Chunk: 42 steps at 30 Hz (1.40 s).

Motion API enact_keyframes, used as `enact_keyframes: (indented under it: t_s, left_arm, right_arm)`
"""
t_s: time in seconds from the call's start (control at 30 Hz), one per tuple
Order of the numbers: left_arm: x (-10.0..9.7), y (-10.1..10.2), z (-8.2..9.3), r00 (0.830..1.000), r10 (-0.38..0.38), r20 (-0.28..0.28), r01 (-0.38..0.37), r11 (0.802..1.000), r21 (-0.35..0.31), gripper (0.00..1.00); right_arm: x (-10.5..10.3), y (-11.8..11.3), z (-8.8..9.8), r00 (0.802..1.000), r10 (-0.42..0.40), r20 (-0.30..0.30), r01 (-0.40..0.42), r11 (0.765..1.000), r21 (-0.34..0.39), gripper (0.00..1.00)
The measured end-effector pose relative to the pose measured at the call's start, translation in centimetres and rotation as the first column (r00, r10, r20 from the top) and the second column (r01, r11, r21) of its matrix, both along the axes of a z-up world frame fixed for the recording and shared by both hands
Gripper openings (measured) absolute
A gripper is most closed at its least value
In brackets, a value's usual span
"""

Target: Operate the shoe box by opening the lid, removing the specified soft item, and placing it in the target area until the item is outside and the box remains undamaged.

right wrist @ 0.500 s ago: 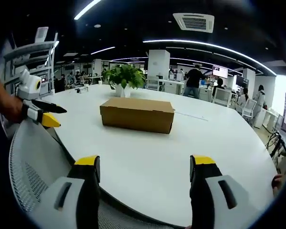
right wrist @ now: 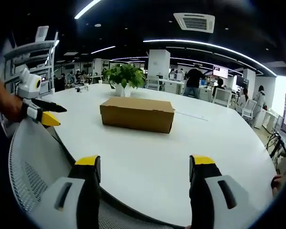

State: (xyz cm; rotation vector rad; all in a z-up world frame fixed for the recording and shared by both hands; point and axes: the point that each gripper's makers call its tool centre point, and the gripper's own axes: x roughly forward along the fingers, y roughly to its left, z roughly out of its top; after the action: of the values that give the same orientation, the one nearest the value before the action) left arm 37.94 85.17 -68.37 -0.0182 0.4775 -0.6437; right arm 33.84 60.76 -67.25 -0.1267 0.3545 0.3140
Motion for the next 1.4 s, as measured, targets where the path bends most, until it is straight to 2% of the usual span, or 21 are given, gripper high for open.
enact_keyframes:
  t_s: [1.4]
  left_arm:
    - [-0.02, -0.10, 0.07, 1.000, -0.003, -0.007, 0.003, 1.000, 0.004, 0.94]
  right_arm:
    - [-0.04, 0.01, -0.20, 1.000, 0.012, -0.010, -0.012, 1.000, -0.017, 0.68]
